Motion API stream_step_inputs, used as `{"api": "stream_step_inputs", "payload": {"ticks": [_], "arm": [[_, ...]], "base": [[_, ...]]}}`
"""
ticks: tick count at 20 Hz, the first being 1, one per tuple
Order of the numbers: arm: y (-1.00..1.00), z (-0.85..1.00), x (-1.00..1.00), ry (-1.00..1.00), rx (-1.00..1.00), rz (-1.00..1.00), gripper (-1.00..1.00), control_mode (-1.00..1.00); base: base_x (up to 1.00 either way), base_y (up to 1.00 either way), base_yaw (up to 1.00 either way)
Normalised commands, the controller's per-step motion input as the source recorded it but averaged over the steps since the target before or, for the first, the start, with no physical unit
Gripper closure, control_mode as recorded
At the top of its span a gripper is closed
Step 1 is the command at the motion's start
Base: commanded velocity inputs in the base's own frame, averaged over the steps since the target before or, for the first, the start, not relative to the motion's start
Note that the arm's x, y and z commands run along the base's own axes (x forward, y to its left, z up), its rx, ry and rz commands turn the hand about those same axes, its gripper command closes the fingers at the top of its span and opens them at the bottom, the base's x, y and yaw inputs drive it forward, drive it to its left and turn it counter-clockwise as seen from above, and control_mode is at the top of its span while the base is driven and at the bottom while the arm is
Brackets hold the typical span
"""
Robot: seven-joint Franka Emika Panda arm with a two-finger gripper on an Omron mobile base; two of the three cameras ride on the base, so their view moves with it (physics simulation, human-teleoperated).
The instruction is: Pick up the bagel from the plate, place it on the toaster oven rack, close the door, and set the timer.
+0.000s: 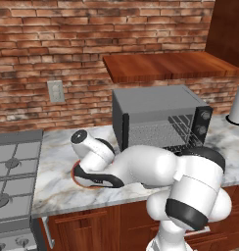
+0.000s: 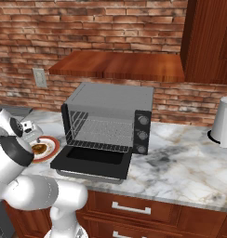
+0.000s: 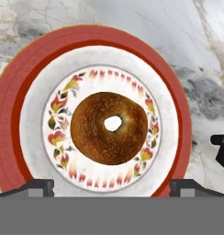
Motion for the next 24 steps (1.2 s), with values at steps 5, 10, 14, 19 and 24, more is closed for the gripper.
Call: {"api": "stream_step_inputs", "payload": {"ticks": [5, 10, 14, 19, 24], "arm": [[0.05, -0.2, 0.2, 0.0, 0.0, 0.03, -1.0, -1.0], [0.09, -0.18, 0.14, 0.0, -0.01, 0.05, -1.0, -1.0], [0.07, -0.19, 0.01, 0.0, -0.02, 0.05, -1.0, -1.0], [0.0, -0.18, 0.0, 0.0, -0.03, 0.03, -1.0, -1.0], [0.0, -0.11, 0.03, 0.0, 0.0, 0.02, -1.0, -1.0]], "base": [[0.0, 0.0, 0.0], [0.0, 0.0, 0.0], [0.0, 0.0, 0.0], [0.0, 0.0, 0.0], [0.0, 0.0, 0.0]]}}
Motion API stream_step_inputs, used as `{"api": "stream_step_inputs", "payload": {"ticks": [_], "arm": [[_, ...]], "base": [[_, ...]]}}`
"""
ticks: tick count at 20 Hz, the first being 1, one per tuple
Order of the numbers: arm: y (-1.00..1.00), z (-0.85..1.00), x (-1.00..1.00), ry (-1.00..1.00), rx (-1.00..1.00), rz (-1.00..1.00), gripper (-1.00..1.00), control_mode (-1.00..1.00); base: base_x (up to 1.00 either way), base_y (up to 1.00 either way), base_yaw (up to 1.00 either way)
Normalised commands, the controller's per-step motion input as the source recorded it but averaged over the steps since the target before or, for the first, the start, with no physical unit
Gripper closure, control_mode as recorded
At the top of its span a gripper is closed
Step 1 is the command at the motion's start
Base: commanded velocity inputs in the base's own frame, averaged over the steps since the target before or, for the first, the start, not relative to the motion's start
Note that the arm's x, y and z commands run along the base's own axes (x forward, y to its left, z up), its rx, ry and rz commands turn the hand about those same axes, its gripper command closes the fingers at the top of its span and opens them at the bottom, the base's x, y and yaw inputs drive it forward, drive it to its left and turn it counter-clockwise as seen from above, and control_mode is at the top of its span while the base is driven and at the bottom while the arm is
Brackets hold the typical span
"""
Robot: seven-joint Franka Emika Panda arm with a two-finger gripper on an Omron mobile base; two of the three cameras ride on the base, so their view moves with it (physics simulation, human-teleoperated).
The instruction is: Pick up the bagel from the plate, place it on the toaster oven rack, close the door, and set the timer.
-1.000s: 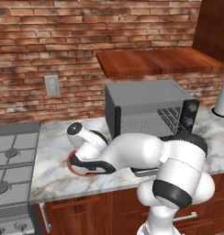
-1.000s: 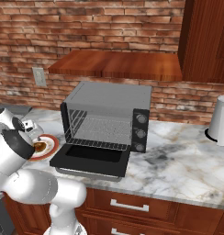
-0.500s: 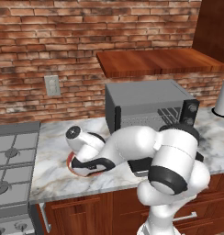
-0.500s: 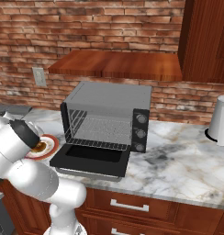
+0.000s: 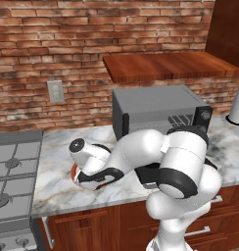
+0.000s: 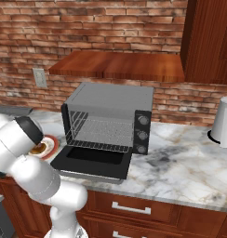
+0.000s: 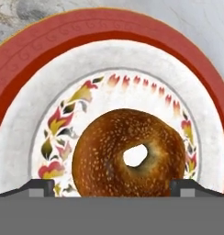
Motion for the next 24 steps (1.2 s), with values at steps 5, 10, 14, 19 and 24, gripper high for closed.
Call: {"api": "stream_step_inputs", "payload": {"ticks": [5, 10, 14, 19, 24], "arm": [[0.0, -0.07, 0.12, 0.0, 0.0, 0.03, -1.0, -1.0], [0.02, -0.23, 0.08, 0.0, -0.01, 0.02, 1.0, -1.0], [0.0, -0.31, 0.03, 0.0, 0.0, 0.01, 1.0, -1.0], [0.0, -0.21, -0.09, 0.0, 0.0, 0.01, 1.0, -1.0], [0.0, 0.02, -0.32, -0.01, 0.0, 0.0, 1.0, -1.0]], "base": [[0.0, 0.0, 0.0], [0.0, 0.0, 0.0], [0.0, 0.0, 0.0], [0.0, 0.0, 0.0], [0.0, 0.0, 0.0]]}}
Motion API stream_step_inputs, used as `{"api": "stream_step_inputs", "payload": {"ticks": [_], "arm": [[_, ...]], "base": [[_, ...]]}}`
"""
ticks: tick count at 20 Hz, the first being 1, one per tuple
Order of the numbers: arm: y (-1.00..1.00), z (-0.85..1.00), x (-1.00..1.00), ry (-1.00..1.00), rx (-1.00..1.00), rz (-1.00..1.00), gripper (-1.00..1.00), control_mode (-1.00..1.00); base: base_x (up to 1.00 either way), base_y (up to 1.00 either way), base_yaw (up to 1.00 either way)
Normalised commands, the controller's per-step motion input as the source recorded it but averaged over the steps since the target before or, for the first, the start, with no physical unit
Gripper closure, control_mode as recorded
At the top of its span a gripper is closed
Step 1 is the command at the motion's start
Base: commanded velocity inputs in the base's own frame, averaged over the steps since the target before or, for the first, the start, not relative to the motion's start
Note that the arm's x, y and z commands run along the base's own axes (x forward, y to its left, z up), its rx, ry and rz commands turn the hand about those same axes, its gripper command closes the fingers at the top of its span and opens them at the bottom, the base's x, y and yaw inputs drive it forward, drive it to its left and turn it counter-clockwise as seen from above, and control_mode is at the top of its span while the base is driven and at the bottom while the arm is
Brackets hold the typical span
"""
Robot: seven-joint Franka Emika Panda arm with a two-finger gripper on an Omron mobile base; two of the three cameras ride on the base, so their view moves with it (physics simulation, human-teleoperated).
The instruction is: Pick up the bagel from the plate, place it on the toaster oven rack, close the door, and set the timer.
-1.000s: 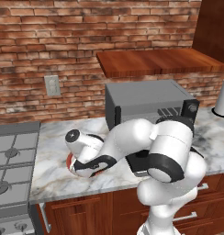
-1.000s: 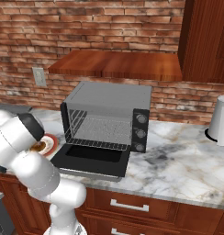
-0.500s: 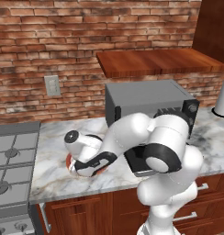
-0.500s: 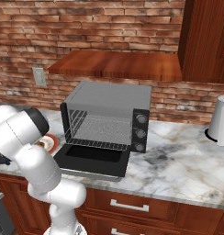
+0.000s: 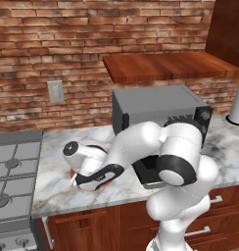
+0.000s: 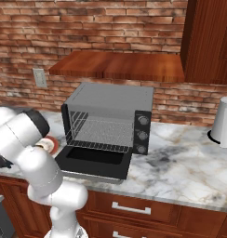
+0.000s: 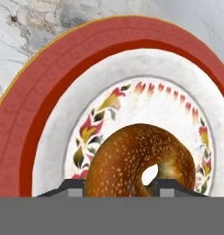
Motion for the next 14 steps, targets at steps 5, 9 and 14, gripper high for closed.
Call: {"api": "stream_step_inputs", "payload": {"ticks": [5, 9, 14], "arm": [[0.0, 0.36, -0.33, -0.02, 0.03, 0.0, 1.0, -1.0], [-0.01, 0.88, -0.36, -0.12, 0.08, 0.0, 1.0, -1.0], [-0.2, 1.0, -0.37, -0.09, 0.09, -0.03, 1.0, -1.0]], "base": [[0.0, 0.0, 0.0], [0.0, 0.0, 0.0], [0.0, 0.0, 0.0]]}}
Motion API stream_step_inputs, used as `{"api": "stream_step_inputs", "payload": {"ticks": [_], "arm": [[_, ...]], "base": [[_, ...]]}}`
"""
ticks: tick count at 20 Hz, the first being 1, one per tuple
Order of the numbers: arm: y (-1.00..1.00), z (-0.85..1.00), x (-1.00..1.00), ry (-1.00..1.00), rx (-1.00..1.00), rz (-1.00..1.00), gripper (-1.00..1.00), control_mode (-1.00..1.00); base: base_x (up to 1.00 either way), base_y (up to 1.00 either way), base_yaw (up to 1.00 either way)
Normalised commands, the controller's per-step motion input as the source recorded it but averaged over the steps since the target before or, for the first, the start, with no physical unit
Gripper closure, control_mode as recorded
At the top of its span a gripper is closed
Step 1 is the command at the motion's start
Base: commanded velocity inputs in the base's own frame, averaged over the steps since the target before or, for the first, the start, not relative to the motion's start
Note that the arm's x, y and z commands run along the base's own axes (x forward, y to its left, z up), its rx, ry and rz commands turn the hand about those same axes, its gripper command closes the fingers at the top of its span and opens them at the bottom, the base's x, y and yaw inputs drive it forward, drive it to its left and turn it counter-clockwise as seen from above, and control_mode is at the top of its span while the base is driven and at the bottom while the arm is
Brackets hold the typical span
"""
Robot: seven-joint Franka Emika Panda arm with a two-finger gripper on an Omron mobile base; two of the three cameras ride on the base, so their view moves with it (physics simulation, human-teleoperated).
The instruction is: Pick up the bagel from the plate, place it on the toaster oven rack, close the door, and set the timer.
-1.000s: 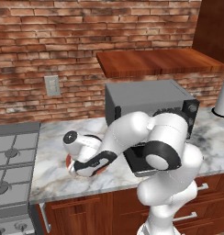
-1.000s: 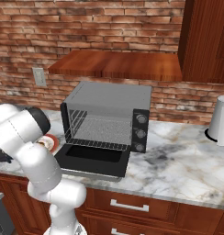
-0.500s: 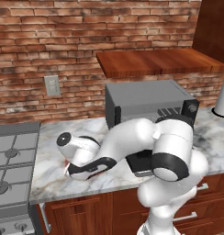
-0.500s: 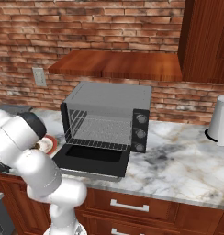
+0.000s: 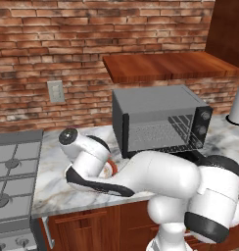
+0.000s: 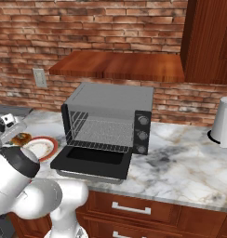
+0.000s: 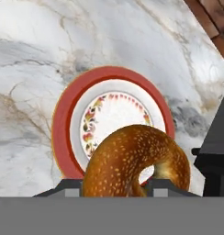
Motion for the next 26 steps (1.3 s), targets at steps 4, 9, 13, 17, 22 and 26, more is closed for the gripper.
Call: {"api": "stream_step_inputs", "payload": {"ticks": [4, 9, 13, 17, 22, 26], "arm": [[-0.53, 0.84, -0.17, -0.01, 0.09, -0.12, 1.0, -1.0], [-0.75, 0.51, 0.0, 0.0, 0.07, -0.15, 1.0, -1.0], [-0.79, 0.26, 0.0, 0.0, 0.05, -0.18, 1.0, -1.0], [-0.7, 0.18, 0.0, 0.0, 0.02, -0.18, 1.0, -1.0], [-0.65, 0.21, 0.0, 0.0, 0.01, -0.16, 1.0, -1.0], [-0.57, 0.09, 0.07, 0.0, 0.01, -0.14, 1.0, -1.0]], "base": [[0.0, 0.0, 0.0], [0.0, 0.0, 0.0], [0.0, 0.0, 0.0], [0.0, 0.0, 0.0], [0.0, 0.0, 0.0], [0.0, 0.0, 0.0]]}}
